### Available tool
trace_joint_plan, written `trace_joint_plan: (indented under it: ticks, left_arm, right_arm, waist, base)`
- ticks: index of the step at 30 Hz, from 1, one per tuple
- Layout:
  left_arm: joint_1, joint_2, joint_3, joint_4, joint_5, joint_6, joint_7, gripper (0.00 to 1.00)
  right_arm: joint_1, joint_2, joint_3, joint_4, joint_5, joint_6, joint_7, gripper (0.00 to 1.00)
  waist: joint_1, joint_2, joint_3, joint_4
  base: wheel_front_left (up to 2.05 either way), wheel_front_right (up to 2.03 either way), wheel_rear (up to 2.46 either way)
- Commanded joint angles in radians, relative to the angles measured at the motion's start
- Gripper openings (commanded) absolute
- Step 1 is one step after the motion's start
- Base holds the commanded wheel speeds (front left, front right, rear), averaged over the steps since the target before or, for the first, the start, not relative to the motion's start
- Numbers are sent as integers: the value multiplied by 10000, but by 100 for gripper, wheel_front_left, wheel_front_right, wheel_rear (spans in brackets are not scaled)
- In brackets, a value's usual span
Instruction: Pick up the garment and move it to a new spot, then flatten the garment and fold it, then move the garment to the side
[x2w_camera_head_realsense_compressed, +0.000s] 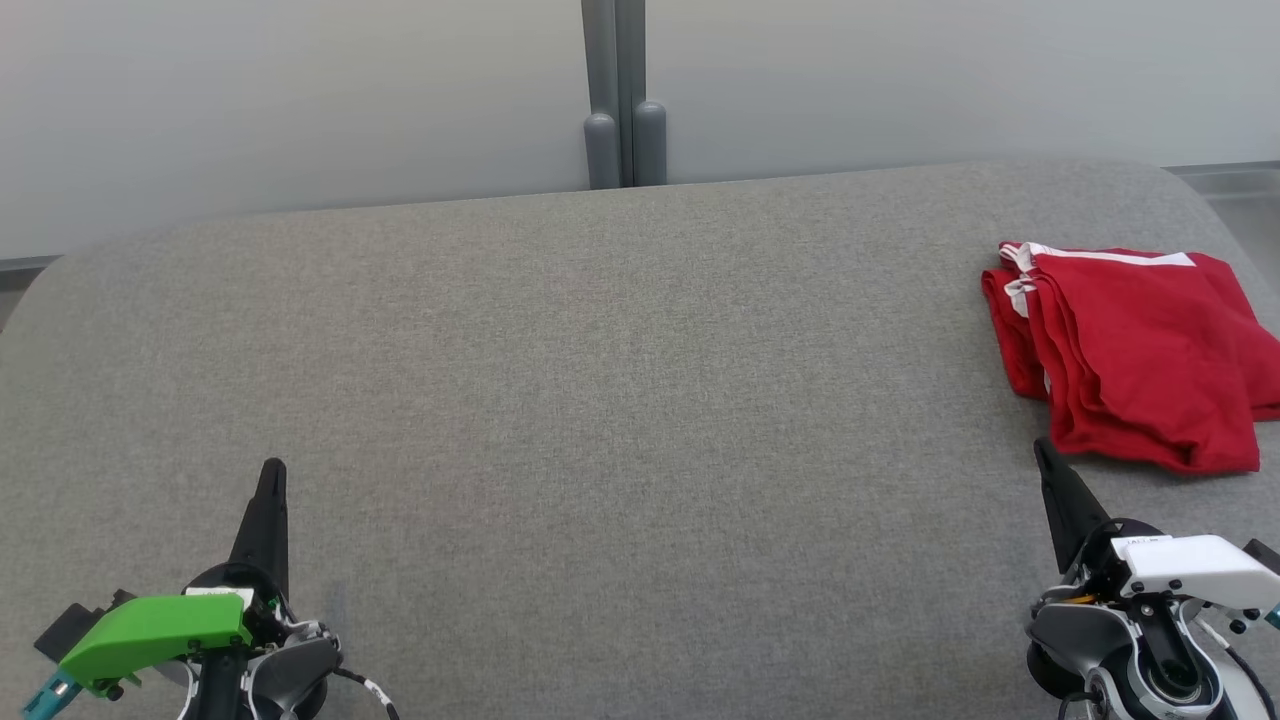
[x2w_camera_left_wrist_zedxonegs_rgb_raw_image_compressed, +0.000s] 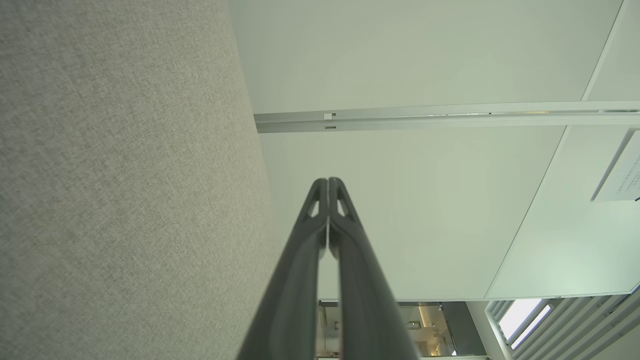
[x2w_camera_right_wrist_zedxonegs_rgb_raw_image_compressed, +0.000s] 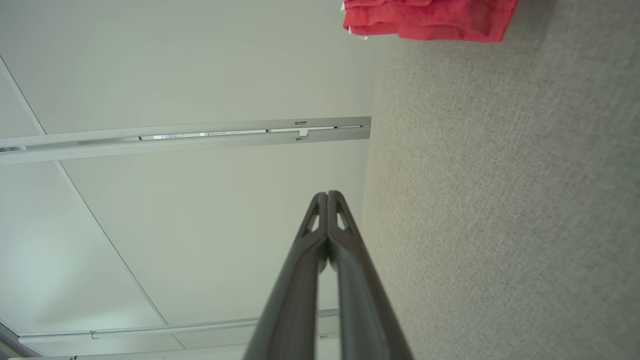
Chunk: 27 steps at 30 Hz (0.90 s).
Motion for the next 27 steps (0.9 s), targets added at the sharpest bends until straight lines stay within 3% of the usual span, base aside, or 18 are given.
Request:
trace_joint_plan:
  ticks: [1,27]
  left_arm:
    - [-119,69,41,-30,-17,-42,2,0]
    - [-117,70,40,-31,-17,-43,2,0]
  right_arm:
    - [-78,-44,-26,-45,51,4,33,0]
    - [-75,-45,-25,-45,51,4,32,0]
  waist:
    - [0,0,0,0]
    - [0,0,0,0]
  base:
    - [0,0,0]
    - [0,0,0]
